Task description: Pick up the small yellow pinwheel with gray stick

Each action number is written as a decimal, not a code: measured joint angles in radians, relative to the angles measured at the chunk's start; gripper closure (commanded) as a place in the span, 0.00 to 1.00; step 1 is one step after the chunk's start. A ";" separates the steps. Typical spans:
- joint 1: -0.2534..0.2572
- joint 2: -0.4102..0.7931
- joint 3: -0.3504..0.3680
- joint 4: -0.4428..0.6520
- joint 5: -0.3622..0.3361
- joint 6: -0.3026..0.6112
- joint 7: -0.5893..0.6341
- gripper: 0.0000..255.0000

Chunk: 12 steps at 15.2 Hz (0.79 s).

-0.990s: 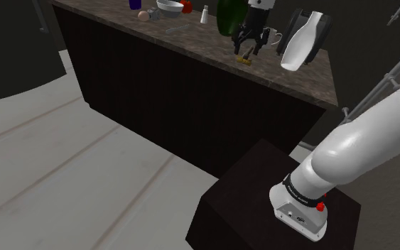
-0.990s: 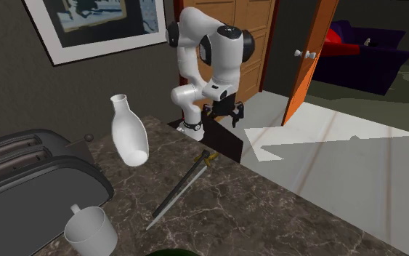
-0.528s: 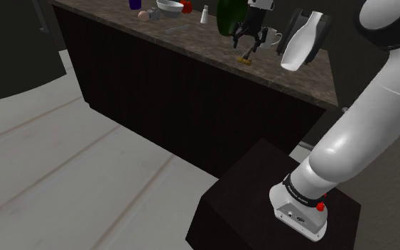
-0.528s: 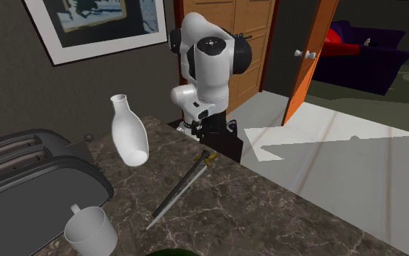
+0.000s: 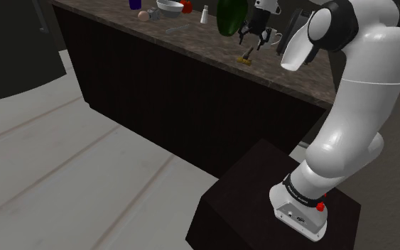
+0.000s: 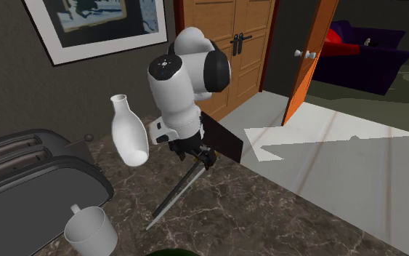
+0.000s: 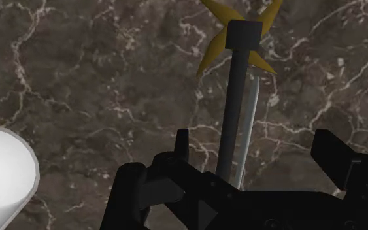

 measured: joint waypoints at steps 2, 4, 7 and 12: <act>-0.034 0.060 -0.011 0.071 0.034 -0.026 0.036 0.00; -0.043 0.072 -0.014 0.069 0.042 -0.016 0.041 0.00; -0.039 0.068 -0.015 0.024 0.042 0.023 0.037 0.00; -0.033 0.067 -0.015 -0.024 0.041 0.069 0.030 1.00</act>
